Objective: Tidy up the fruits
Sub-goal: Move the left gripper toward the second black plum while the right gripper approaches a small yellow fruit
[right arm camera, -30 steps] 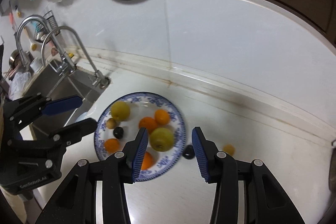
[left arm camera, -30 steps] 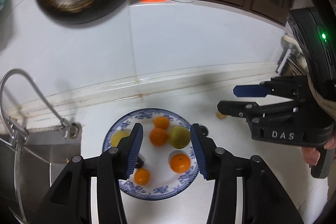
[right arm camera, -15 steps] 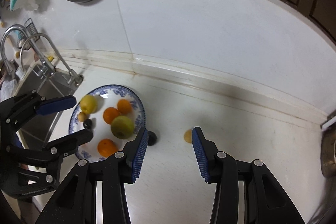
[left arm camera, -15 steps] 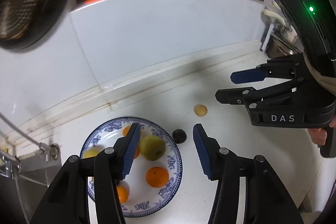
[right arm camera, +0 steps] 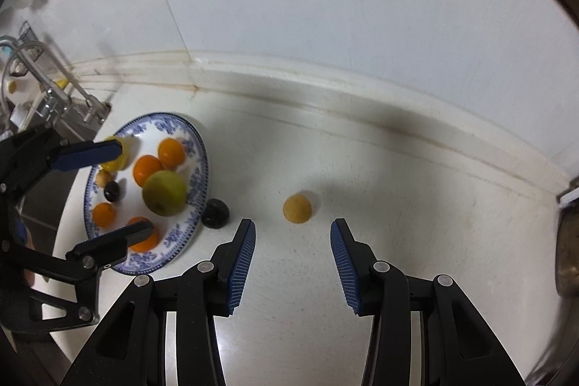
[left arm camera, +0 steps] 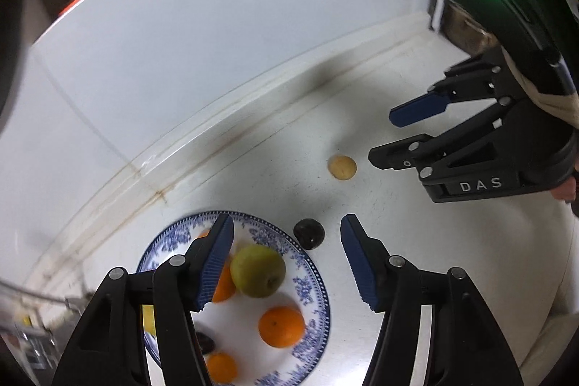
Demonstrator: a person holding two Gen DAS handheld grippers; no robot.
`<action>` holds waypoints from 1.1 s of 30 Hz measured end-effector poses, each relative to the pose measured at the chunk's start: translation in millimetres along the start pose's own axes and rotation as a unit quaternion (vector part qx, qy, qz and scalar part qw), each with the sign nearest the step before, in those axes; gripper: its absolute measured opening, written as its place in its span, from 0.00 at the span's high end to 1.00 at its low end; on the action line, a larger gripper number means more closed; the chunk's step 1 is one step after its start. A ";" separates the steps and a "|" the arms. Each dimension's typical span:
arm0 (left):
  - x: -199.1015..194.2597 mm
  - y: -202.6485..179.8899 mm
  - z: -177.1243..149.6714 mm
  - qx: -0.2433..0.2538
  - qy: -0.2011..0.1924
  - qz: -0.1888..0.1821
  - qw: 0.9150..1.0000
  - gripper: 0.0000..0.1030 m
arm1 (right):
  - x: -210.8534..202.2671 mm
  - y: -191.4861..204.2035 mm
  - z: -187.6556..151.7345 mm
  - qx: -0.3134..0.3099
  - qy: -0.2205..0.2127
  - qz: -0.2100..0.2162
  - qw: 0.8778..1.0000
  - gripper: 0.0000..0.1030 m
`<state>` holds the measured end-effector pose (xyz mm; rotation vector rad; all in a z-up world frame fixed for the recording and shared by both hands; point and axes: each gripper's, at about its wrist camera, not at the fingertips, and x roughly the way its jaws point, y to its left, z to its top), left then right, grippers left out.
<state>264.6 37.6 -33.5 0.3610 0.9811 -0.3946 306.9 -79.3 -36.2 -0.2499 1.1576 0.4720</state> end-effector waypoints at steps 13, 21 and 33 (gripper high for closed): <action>43.6 -30.1 -4.2 0.105 0.041 -0.017 0.993 0.44 | 38.5 -6.8 -3.3 0.000 0.016 0.023 1.000 0.57; 66.8 -29.8 1.5 0.124 0.073 -0.032 0.989 0.52 | 57.7 -12.4 -7.7 0.008 0.014 0.034 0.999 0.57; 77.4 -33.8 -1.1 0.142 0.099 -0.047 0.984 0.64 | 81.9 -16.8 -1.8 0.010 0.022 0.046 0.999 0.62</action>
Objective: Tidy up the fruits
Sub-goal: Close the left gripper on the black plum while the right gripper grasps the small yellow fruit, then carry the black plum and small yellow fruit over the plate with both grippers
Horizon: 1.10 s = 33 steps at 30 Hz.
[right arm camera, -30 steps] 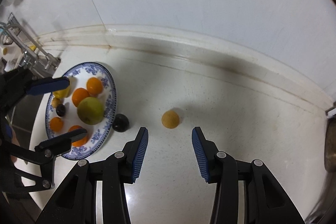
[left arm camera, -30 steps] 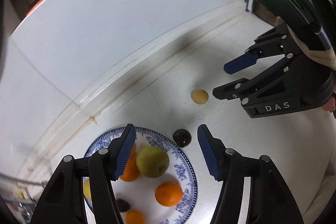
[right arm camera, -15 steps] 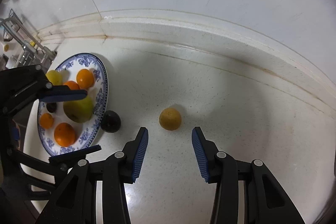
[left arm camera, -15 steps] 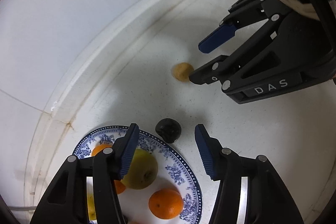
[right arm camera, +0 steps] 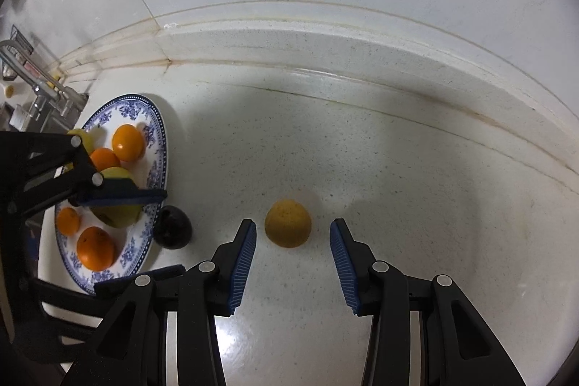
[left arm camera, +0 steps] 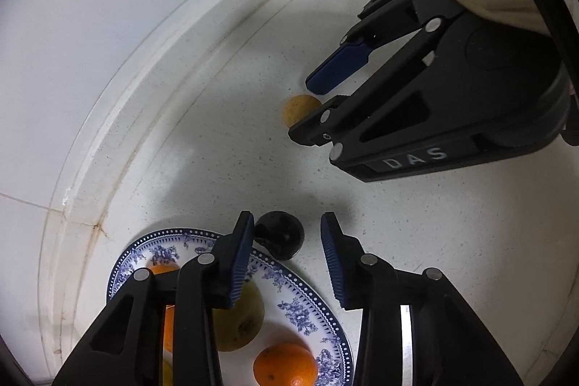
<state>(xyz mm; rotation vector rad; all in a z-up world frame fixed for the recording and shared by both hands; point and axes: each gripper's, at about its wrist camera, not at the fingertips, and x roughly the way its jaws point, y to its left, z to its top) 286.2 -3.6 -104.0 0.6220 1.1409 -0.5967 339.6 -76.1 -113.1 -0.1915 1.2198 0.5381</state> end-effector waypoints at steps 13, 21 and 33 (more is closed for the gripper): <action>-12.9 0.9 -4.4 -0.030 -0.019 0.004 0.999 0.83 | -12.4 -11.6 -15.4 0.034 -0.034 -0.013 0.999 0.72; -10.5 -11.2 1.1 0.011 0.003 0.027 1.000 0.78 | -40.1 -1.9 -42.6 0.045 -0.068 -0.042 0.996 0.72; -10.6 -12.1 7.5 -0.010 0.001 0.055 0.998 0.75 | -37.6 -7.1 -61.4 0.092 -0.067 -0.024 0.993 0.72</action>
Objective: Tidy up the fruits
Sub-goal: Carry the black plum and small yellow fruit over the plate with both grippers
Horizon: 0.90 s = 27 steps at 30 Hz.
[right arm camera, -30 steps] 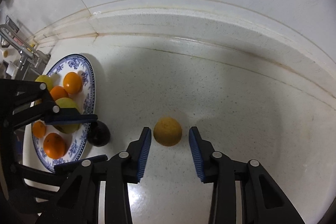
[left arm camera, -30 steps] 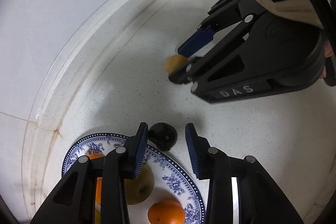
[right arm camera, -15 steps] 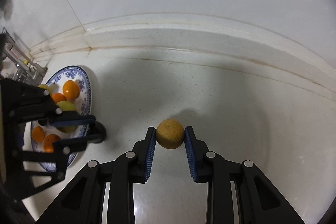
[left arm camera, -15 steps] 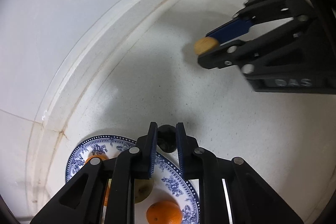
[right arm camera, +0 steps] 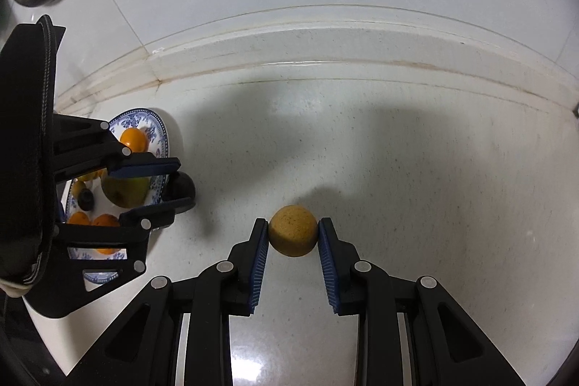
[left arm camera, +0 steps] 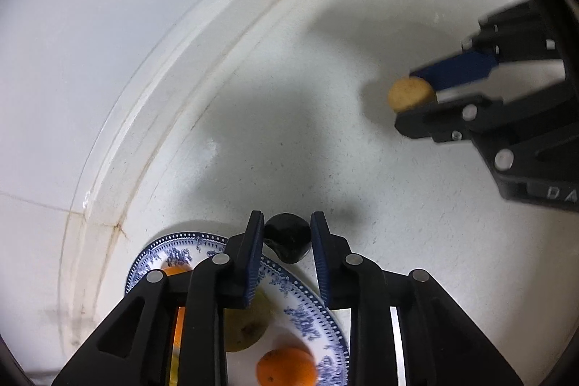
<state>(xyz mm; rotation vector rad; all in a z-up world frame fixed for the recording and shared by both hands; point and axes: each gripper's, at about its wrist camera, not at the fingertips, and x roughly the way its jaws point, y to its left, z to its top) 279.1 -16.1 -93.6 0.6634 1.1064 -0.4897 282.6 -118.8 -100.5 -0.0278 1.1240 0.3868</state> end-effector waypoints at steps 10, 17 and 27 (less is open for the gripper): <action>-40.6 -8.7 -9.8 -0.080 -0.073 0.007 0.994 0.75 | -24.6 6.8 -5.7 -0.010 -0.032 -0.003 0.999 0.72; -63.3 0.5 -32.0 -0.142 -0.105 -0.001 0.984 0.75 | -45.4 17.9 -13.6 -0.033 -0.059 -0.013 0.998 0.72; -98.4 -4.0 -59.2 -0.194 -0.150 0.011 0.970 0.75 | -72.8 40.2 -23.9 -0.057 -0.095 -0.007 0.994 0.72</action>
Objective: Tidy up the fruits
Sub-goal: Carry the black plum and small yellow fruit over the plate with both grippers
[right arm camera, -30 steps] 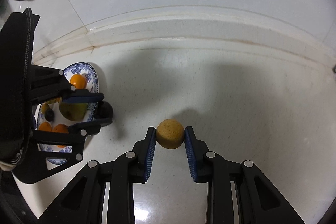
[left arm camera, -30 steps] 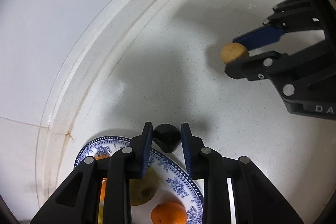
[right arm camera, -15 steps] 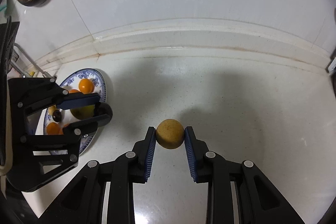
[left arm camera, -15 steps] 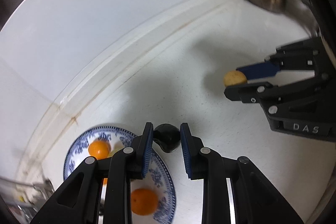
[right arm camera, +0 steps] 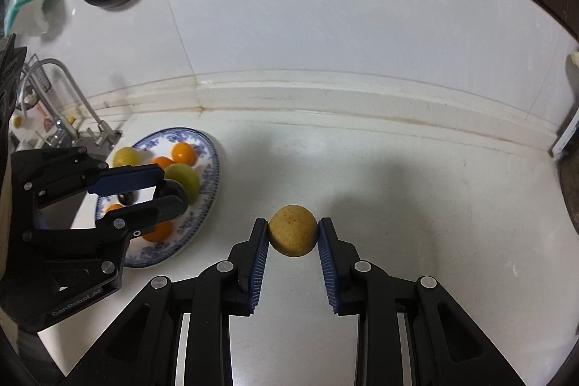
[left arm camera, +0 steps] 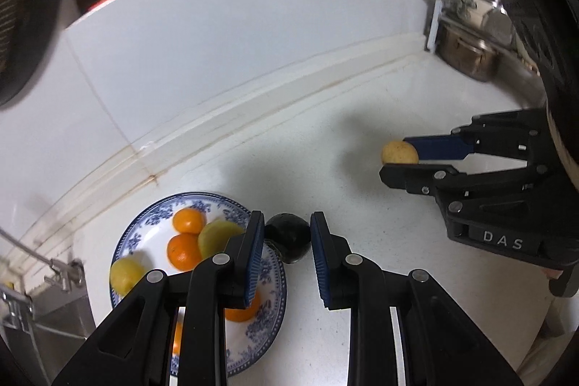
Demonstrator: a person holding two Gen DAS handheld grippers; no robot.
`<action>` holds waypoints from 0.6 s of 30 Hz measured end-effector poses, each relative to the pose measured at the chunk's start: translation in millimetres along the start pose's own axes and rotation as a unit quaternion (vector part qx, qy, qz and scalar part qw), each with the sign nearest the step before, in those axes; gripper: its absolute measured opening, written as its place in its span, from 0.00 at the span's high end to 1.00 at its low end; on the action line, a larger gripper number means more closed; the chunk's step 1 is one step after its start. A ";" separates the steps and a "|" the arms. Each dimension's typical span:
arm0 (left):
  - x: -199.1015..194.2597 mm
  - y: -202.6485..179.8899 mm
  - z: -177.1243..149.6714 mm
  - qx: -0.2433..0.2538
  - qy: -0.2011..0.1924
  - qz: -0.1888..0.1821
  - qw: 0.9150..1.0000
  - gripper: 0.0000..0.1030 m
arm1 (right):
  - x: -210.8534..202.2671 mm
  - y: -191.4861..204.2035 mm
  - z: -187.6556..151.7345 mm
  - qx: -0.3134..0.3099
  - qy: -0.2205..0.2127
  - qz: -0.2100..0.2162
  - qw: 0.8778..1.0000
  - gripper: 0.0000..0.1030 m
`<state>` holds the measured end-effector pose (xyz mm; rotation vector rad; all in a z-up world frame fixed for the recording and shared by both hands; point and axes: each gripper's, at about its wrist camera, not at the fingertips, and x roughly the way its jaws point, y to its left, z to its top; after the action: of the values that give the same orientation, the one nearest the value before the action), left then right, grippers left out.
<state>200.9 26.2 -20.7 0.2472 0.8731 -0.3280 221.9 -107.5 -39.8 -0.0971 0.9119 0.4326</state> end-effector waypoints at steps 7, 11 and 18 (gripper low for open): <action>-28.5 17.7 -12.6 -0.030 -0.023 0.016 0.999 0.75 | -16.9 30.2 3.0 -0.029 -0.027 0.014 0.999 0.72; -41.5 32.8 -21.0 -0.048 -0.035 0.027 0.998 0.75 | -21.3 45.8 7.8 -0.043 -0.035 0.027 0.998 0.72; -63.2 55.8 -35.7 -0.075 -0.049 0.047 0.995 0.75 | -24.4 76.8 17.9 -0.066 -0.047 0.046 0.996 0.72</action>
<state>159.1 101.3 10.8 0.1310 0.7825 -0.1849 191.3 -40.7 -2.1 -0.1550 0.7977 0.5791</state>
